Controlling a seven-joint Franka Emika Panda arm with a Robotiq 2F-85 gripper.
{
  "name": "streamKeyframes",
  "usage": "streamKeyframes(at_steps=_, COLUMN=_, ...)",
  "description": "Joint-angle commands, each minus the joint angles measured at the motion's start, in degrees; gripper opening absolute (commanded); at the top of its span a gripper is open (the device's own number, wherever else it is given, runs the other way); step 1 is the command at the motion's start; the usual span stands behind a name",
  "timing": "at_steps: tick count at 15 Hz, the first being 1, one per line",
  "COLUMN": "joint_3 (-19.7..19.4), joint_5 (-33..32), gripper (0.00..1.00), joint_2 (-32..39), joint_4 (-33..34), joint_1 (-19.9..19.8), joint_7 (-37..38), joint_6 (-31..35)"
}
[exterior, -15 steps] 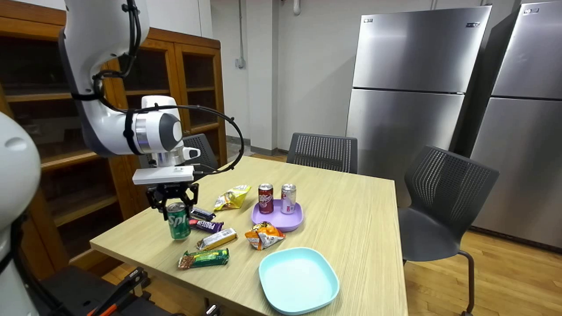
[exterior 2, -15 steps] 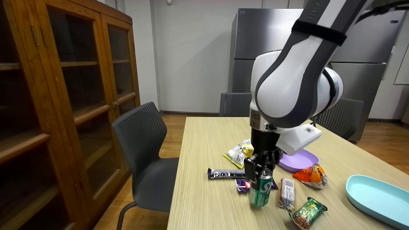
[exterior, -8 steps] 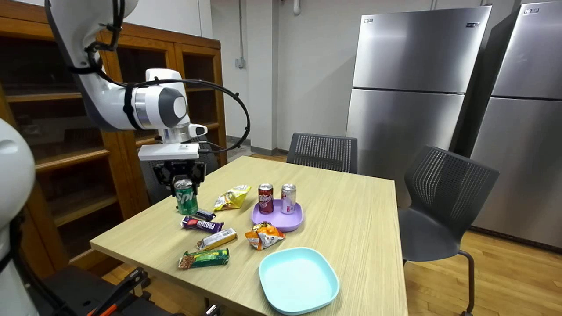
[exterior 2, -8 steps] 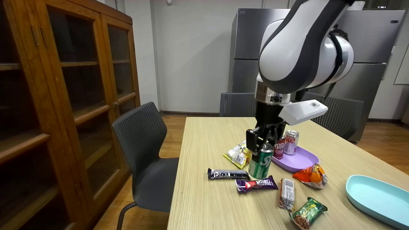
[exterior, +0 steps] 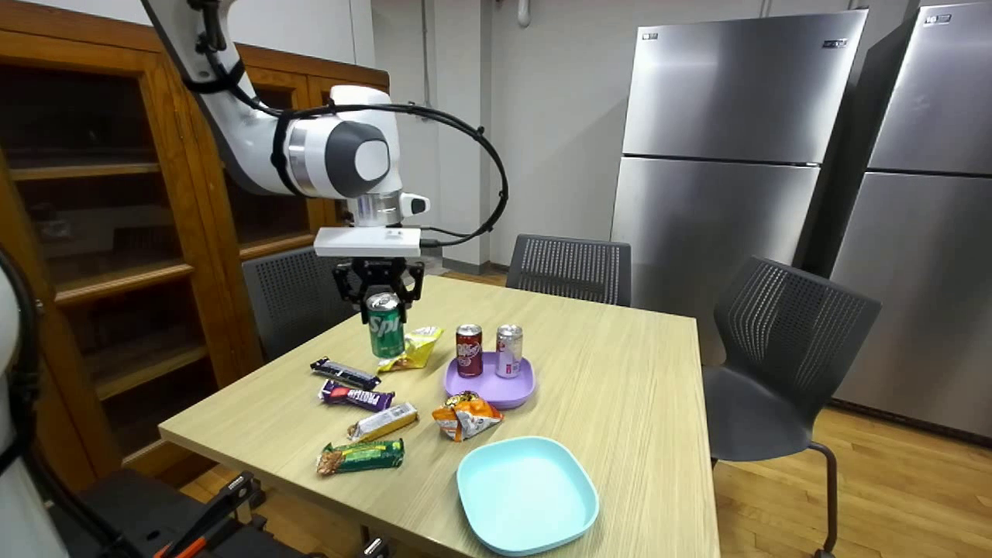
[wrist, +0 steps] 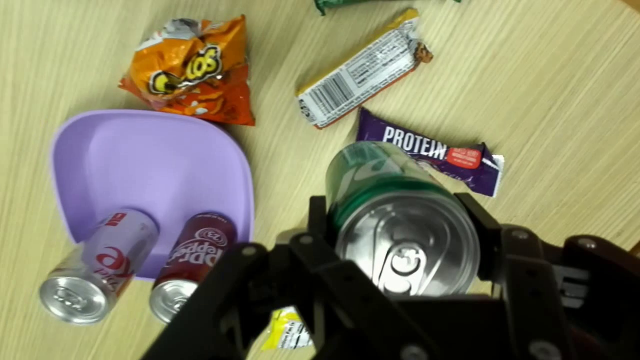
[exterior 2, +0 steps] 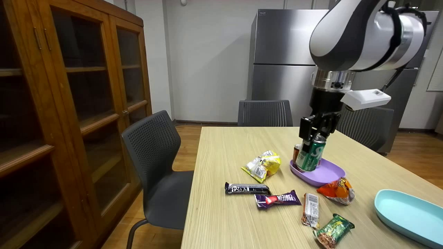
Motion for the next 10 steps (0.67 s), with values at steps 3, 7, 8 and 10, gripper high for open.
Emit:
streamKeyframes(at_steps=3, joint_3=-2.67, joint_5=4.24, gripper=0.38, joint_2=-0.33, joint_4=3.57, joint_1=-4.64, joint_7=-10.2, joint_6=-3.07)
streamKeyframes(at_steps=7, joint_3=-4.06, joint_5=6.19, gripper=0.38, joint_2=2.79, joint_4=7.43, joint_1=-6.62, joint_7=-12.89, joint_6=-3.36)
streamKeyframes(at_steps=8, joint_3=-4.24, joint_5=6.25, gripper=0.38, joint_2=3.89, joint_4=8.55, joint_1=-7.01, joint_7=-12.79, joint_6=-3.35)
streamKeyframes(at_steps=10, joint_3=-4.5, joint_5=5.56, gripper=0.38, joint_2=6.5, joint_4=11.0, joint_1=-7.65, joint_7=-12.06, joint_6=-3.26)
